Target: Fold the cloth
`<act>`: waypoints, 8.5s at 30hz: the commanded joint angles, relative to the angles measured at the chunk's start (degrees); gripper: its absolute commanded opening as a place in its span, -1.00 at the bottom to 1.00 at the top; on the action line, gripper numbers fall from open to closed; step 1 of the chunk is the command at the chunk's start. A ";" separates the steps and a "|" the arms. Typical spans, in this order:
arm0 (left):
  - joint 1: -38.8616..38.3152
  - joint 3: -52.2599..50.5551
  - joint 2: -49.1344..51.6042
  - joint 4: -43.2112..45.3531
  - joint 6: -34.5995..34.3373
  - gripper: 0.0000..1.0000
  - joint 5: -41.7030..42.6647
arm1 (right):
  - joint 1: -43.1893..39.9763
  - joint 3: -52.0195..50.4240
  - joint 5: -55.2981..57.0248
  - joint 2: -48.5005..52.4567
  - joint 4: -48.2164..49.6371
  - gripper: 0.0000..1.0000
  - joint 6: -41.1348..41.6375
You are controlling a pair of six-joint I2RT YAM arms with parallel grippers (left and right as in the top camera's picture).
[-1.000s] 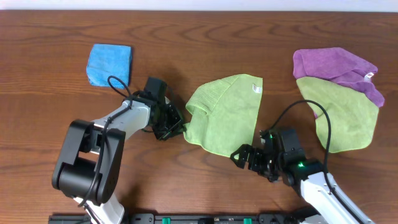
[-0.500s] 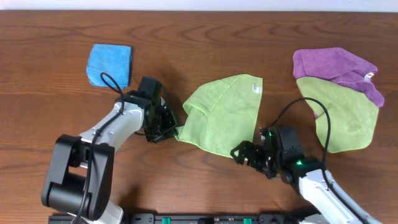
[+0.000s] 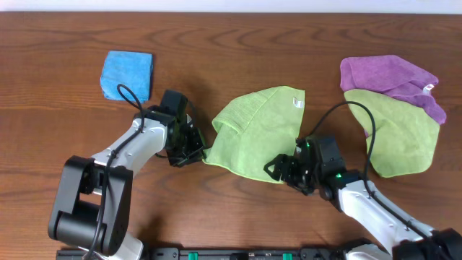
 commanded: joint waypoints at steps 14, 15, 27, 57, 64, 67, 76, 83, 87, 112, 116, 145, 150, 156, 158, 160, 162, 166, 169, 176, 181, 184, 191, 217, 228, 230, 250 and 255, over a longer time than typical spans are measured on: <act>1.60 6.01 -7.34 -2.58 0.63 -0.88 -3.19 | 1.90 9.07 8.02 -6.05 1.05 -0.97 -2.19; 2.23 8.07 -8.33 -2.58 -0.68 -0.88 -4.55 | 1.68 12.24 9.73 -6.14 1.01 -0.97 -3.15; 4.70 28.41 -6.14 1.49 -1.36 -0.88 -14.14 | -3.26 43.23 12.37 9.68 -4.07 -0.97 -13.20; 8.09 37.75 -5.99 -11.04 6.36 -0.88 -17.25 | -4.37 52.13 12.41 7.89 -12.26 -0.97 -20.41; 8.07 35.23 -5.97 -24.76 11.52 -0.88 -17.35 | -4.28 52.11 13.20 7.89 -26.62 -0.98 -23.50; 8.07 31.17 -5.97 -27.52 11.47 -0.88 -17.29 | -4.28 51.84 16.61 7.89 -34.01 -0.98 -24.65; 8.04 15.21 -5.99 -25.53 11.45 -0.88 -14.38 | -4.15 45.97 17.88 7.80 -44.63 -0.97 -27.21; 7.93 8.79 -5.99 -23.32 11.45 -0.88 -13.00 | -1.44 36.33 17.94 7.76 -45.51 -0.97 -24.79; 7.93 8.76 -5.99 -22.86 11.45 -0.88 -12.72 | -0.04 33.77 18.97 7.76 -46.73 -0.97 -22.47; 7.93 8.79 -5.99 -17.35 11.34 -0.88 -3.06 | 1.75 32.76 20.15 -4.85 -47.52 0.26 -18.47; 7.93 8.79 -5.99 -17.38 11.50 -0.73 -0.09 | 1.75 30.51 16.72 -0.92 -41.31 0.28 -18.45; 7.93 8.79 -5.99 -18.08 14.95 0.63 14.95 | 7.74 25.33 6.75 21.22 -14.12 0.13 -10.86; 7.93 8.79 -5.99 -18.27 15.34 0.62 15.28 | 7.74 25.33 6.78 21.40 -12.87 -0.04 -10.67; 7.93 8.79 -5.99 -18.25 15.37 0.62 15.26 | 7.74 25.33 6.80 21.40 -12.46 -0.21 -10.40; 7.93 8.79 -5.99 -18.25 15.37 0.61 15.26 | 7.74 25.33 6.80 21.40 -12.46 -0.28 -10.40; 7.93 8.79 -5.99 -18.25 15.37 0.61 15.26 | 7.74 25.33 6.80 21.42 -12.44 -0.35 -10.40; 7.93 8.79 -5.99 -18.25 15.37 0.61 15.26 | 7.74 25.33 6.86 21.40 -12.41 -0.42 -10.40; 7.93 8.79 -5.99 -18.25 15.39 0.61 15.26 | 7.74 25.33 7.06 21.40 -12.02 -0.64 -10.43; 7.93 8.79 -5.99 -18.27 15.39 0.61 15.28 | 7.80 25.31 7.48 21.42 -11.82 -0.77 -10.40; 7.93 8.79 -5.99 -18.27 15.39 0.60 15.26 | 8.94 25.31 8.15 21.42 -11.78 -0.97 -10.43; 7.93 8.79 -5.99 -18.45 16.02 0.60 15.26 | 10.27 25.33 8.07 21.40 -7.74 -0.97 -10.49; 7.93 8.79 -5.99 -18.58 16.24 0.59 15.28 | 10.49 25.38 7.80 21.35 -6.03 -0.97 -10.45; 7.96 8.79 -5.99 -19.34 16.87 0.60 15.26 | 10.47 25.38 11.58 18.27 -9.70 -0.25 -9.88; 7.93 8.79 -5.99 -19.32 16.85 0.60 15.26 | 10.43 24.85 14.95 20.33 -13.97 -0.37 -6.38; 7.93 8.79 -5.99 -19.30 16.85 0.60 15.26 | 10.43 24.83 14.97 20.35 -12.46 -0.47 -6.16; 7.93 8.79 -5.99 -19.32 16.85 0.60 15.26 | 10.43 24.83 15.26 20.35 -12.46 -0.48 -6.16; 7.93 8.79 -5.99 -19.71 16.85 0.59 15.28 | 10.43 24.83 15.23 22.91 -11.52 -0.97 -6.14; 7.93 8.79 -5.99 -19.76 16.87 0.59 15.28 | 10.49 24.83 12.33 22.88 -8.00 -0.98 -6.16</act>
